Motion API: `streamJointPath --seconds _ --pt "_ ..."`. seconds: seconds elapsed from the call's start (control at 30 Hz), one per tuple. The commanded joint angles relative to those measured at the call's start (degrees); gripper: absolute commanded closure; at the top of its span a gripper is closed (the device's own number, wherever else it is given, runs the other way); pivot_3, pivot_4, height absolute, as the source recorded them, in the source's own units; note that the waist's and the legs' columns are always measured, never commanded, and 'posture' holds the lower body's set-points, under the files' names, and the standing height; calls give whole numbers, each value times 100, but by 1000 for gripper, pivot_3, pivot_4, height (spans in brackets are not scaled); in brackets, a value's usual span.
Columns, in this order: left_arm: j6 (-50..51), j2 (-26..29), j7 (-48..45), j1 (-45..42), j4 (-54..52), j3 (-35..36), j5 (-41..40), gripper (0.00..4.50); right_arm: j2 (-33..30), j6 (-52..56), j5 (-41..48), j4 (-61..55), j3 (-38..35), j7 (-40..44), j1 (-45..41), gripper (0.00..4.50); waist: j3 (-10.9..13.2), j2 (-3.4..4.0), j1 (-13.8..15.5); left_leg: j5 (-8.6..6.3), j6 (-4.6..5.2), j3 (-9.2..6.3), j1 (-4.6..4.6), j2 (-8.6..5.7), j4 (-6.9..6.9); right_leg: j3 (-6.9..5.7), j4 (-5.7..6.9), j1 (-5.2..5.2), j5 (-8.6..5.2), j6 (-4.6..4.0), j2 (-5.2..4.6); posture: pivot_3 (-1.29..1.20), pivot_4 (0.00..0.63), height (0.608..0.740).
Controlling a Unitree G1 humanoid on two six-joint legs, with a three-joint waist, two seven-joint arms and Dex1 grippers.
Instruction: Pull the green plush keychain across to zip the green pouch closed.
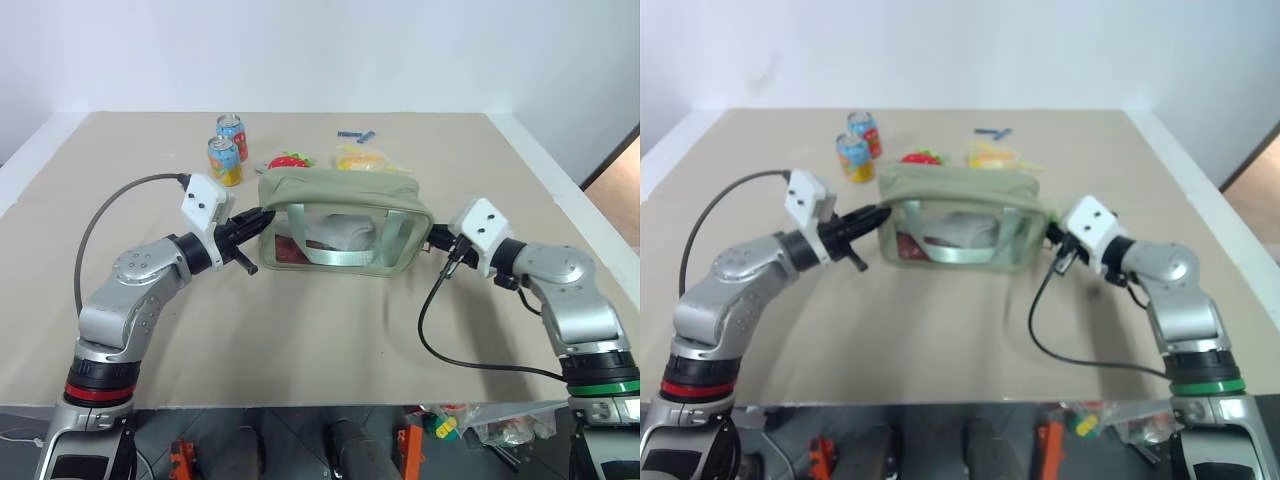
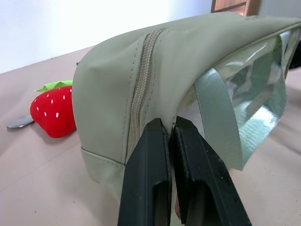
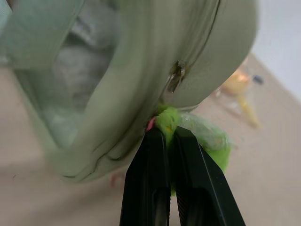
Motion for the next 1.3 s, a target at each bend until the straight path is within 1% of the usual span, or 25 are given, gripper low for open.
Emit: streamJointPath --seconds 0.03,0.17,0.27,0.3,0.33,0.37,0.4,0.47,0.5,0.53,0.7,0.77,0.9,0.97,1.03,1.1,1.17,1.23,1.3 --pt "-88 -18 78 -127 -122 71 46 4500 27 -24 -67 0 12 -58 0 4423 0 0 2 0 0 -2 0 0 0 -1 0 1 0 0 0 0 150 740" --pt "-96 -54 72 -146 -117 67 71 4500 158 -189 -127 244 10 -198 -27 4423 -1 -1 2 0 0 -1 3 0 1 0 0 3 1 2 1 0 150 740" --pt "-1 -33 -34 -142 -142 50 6 4500 249 -209 171 369 -208 -160 -171 4423 -1 -1 1 1 1 -1 5 0 4 1 0 6 3 4 1 0 150 740" --pt "87 -10 -128 -123 -170 74 -110 4500 255 -18 405 336 -348 -75 -232 4129 -1 -1 3 1 1 0 5 0 5 1 0 6 4 5 1 0 150 740" --pt "180 -23 -147 -128 -188 143 -238 3932 252 141 611 312 -508 -55 -299 3765 -1 -1 6 1 2 0 4 -1 5 1 0 7 4 5 1 0 150 740" --pt "264 -36 -135 -147 -197 205 -335 3724 247 270 788 284 -659 -58 -358 3518 0 -1 6 1 2 -1 4 -1 5 0 0 7 5 6 0 0 150 740" --pt "324 -42 -117 -162 -205 248 -400 3420 240 359 905 257 -755 -66 -392 3162 0 -1 7 2 2 -1 2 -2 5 1 0 7 5 6 -1 0 150 740" --pt "374 -4 -117 -246 -199 303 -471 2687 184 588 1247 144 -1054 -51 -467 2420 0 -1 7 2 2 -1 0 -3 5 2 -1 6 5 7 -1 0 150 740" --pt "376 12 -116 -281 -191 319 -486 2546 159 710 1404 68 -1187 -46 -487 2262 0 -1 8 2 2 -1 0 -3 5 2 -2 6 5 7 -1 0 150 740" --pt "379 24 -111 -302 -187 329 -499 2113 144 802 1509 5 -1274 -47 -494 1846 0 -1 8 2 2 -3 -2 -2 5 -1 -2 6 5 7 -1 0 150 740" --pt "354 68 -151 -356 -142 283 -496 388 25 1161 1914 -395 -1619 -31 -375 93 0 -1 2 1 2 -4 0 -2 3 0 -3 5 4 5 0 0 150 740" --pt "362 55 -165 -393 -149 270 -515 43 -7 1259 2032 -513 -1756 -110 -349 0 0 -1 3 1 2 -4 0 -2 3 0 -3 5 4 6 0 0 150 740" --pt "421 125 -144 -546 -168 499 -689 43 -46 1826 2678 -944 -2322 -382 -423 0 0 -1 7 2 4 -5 -3 -2 5 -1 -2 4 5 7 0 0 150 740" --pt "536 247 -157 -564 -236 802 -963 43 -167 2168 2986 -1273 -2516 -394 -331 0 0 0 4 3 4 -5 -4 -2 5 -1 -2 4 5 7 0 0 150 740" --pt "662 409 -181 -456 -368 1137 -1233 43 -282 2545 3249 -1728 -2610 -380 -34 0 0 0 -4 2 4 -3 -4 0 0 2 -2 0 4 6 1 0 150 740" --pt "703 596 -210 -179 -596 1304 -1315 43 -278 2844 3491 -2260 -2612 -432 401 0 -2 -2 -4 2 5 -8 -4 2 -4 -4 -3 1 -1 1 3 0 150 740" --pt "709 801 -160 341 -929 1281 -1153 43 -108 3036 3664 -2844 -2556 -610 980 0 -5 0 -2 0 8 -8 0 5 -10 -5 -2 1 -7 -4 3 0 150 740" --pt "635 968 -51 892 -1213 1108 -834 43 62 2917 3464 -3263 -2398 -766 1553 0 -5 1 4 -1 8 -7 2 5 -13 -4 -2 1 -12 -5 2 0 150 740" --pt "491 968 50 1375 -1350 985 -604 43 283 2709 3179 -3489 -2226 -988 1963 0 -5 1 7 -1 8 -6 0 2 -11 -3 -1 0 -12 -4 -2 0 150 740"
